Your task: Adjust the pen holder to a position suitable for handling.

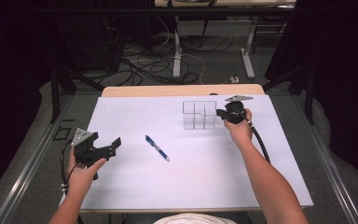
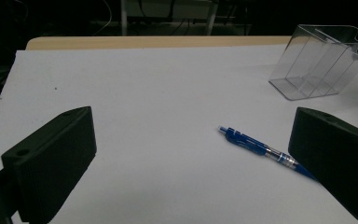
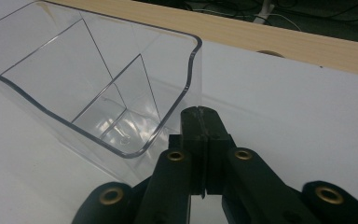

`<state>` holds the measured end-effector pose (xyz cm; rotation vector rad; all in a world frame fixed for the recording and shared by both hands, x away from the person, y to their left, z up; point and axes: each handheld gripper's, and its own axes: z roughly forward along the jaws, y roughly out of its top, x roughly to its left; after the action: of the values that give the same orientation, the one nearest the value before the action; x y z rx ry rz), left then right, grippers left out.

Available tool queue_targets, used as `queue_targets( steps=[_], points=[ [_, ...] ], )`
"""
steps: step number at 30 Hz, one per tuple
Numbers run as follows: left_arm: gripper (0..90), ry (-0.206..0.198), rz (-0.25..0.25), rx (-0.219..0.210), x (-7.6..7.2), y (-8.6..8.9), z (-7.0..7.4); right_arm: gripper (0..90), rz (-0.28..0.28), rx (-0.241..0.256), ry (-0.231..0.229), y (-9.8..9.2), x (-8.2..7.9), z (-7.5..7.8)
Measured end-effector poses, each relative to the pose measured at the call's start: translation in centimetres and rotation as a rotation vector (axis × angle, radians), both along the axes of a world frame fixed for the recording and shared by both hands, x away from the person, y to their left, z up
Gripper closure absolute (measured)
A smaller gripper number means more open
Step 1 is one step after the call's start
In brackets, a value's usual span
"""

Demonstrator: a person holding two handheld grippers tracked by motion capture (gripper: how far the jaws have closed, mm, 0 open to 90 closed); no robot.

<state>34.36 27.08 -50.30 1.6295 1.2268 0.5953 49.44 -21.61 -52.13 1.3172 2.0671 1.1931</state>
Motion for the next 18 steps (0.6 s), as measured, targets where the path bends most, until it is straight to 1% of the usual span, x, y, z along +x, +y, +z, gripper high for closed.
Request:
queue_targets(
  steps=[3,6,7,8,10,11,13,14,18],
  points=[
    [0.6,-0.001,0.000,-0.001,0.0,0.0,0.0,90.0,0.015,-0.002,-0.006,0.8,0.1,0.0],
    [0.6,0.000,0.000,-0.001,0.0,0.0,0.0,90.0,0.019,0.011,-0.004,1.7,0.0,0.0],
    [0.6,0.000,0.000,0.000,0.0,0.0,0.0,90.0,0.019,0.011,-0.004,1.7,0.0,0.0],
    [0.6,0.000,-0.001,0.000,0.0,0.0,0.0,90.0,0.024,0.014,-0.003,2.2,0.0,-0.1],
    [0.6,0.000,-0.001,0.000,0.0,0.0,0.0,90.0,0.033,0.008,-0.007,2.3,0.1,-0.1],
    [0.6,0.000,-0.001,0.000,0.0,0.0,0.0,90.0,0.037,0.013,-0.006,2.9,0.1,-0.1],
    [0.6,0.000,-0.002,0.000,0.0,0.0,0.0,90.0,0.041,0.009,-0.008,3.1,0.1,-0.1],
    [0.6,0.000,-0.002,0.000,0.0,0.0,0.0,90.0,0.047,0.007,-0.010,3.5,0.1,-0.1],
    [0.6,0.000,-0.002,0.000,0.0,0.0,0.0,90.0,0.053,0.010,-0.017,4.0,0.2,-0.2]
  ],
)
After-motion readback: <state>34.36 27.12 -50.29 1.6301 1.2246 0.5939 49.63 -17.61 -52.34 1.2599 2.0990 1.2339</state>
